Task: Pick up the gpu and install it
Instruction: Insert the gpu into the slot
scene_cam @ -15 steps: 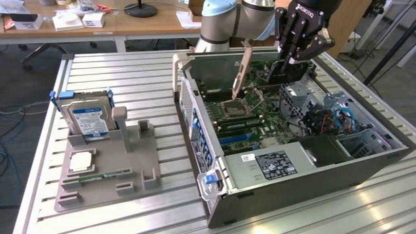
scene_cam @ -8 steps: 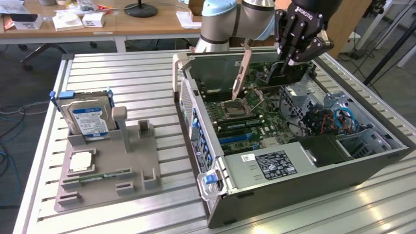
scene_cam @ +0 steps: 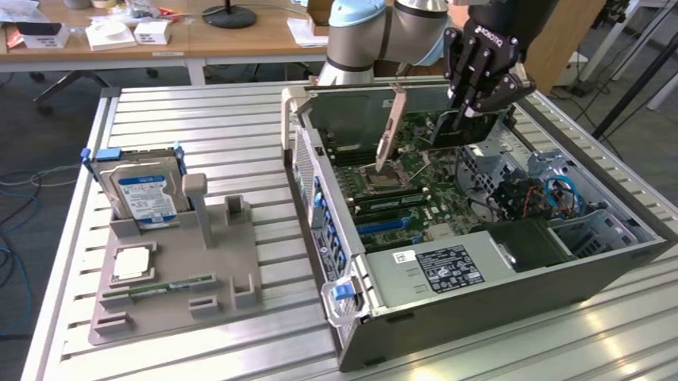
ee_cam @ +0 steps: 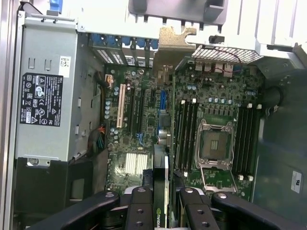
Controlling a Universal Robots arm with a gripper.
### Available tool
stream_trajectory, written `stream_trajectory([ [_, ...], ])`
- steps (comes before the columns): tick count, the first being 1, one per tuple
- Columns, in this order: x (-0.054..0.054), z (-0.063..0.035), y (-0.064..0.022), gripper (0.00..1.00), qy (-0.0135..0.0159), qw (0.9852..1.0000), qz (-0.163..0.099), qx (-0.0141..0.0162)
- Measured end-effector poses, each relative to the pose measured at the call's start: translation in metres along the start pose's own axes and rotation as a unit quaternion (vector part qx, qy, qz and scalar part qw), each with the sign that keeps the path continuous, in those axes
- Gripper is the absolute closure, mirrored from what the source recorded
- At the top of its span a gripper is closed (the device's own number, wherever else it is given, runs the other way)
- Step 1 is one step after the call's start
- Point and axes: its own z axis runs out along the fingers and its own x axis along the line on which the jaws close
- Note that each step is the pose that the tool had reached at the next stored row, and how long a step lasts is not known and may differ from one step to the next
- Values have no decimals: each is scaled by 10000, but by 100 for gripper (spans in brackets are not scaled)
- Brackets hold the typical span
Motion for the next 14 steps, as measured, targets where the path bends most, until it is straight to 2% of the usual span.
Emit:
stream_trajectory([
  [8, 2, 135, -3, 74, 0, 10000, 20, 1],
  [14, 2, 142, -3, 74, -1, 10000, 22, 0],
])
